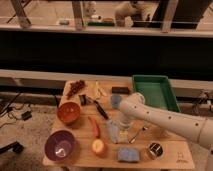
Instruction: Place towel in red bowl
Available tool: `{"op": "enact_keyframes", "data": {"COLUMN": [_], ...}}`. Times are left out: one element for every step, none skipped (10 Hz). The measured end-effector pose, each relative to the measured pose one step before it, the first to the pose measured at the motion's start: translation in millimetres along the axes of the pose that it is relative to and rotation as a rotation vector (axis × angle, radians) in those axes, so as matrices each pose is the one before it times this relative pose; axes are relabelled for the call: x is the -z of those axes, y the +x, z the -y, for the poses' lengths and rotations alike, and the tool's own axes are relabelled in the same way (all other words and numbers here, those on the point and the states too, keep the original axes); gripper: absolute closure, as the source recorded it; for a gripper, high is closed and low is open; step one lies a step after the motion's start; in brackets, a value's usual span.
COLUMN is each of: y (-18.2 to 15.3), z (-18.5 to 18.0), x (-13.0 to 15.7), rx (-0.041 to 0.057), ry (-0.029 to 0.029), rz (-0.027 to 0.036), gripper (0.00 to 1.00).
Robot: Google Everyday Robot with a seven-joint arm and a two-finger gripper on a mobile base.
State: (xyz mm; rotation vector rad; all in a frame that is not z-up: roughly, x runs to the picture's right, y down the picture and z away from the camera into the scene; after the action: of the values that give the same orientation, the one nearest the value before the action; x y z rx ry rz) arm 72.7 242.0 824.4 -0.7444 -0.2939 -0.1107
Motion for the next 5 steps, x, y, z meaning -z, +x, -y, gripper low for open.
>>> {"op": "enact_keyframes", "data": {"y": [0.18, -0.73, -0.05, -1.0, 0.15], "z": [-0.63, -0.53, 0.84, -0.07, -0.26], "x": [-0.12, 0.92, 1.22, -0.88, 0.04], "rx": [0.00406, 0.0029, 0.00381, 0.00233, -0.0004], "ry": [-0.00132, 0.00238, 0.0048, -0.00175, -0.00007], "rz": [0.00432, 0.006, -0.00123, 0.00006, 0.00024], "gripper": [0.59, 0.69, 0.79, 0.89, 0.96]}}
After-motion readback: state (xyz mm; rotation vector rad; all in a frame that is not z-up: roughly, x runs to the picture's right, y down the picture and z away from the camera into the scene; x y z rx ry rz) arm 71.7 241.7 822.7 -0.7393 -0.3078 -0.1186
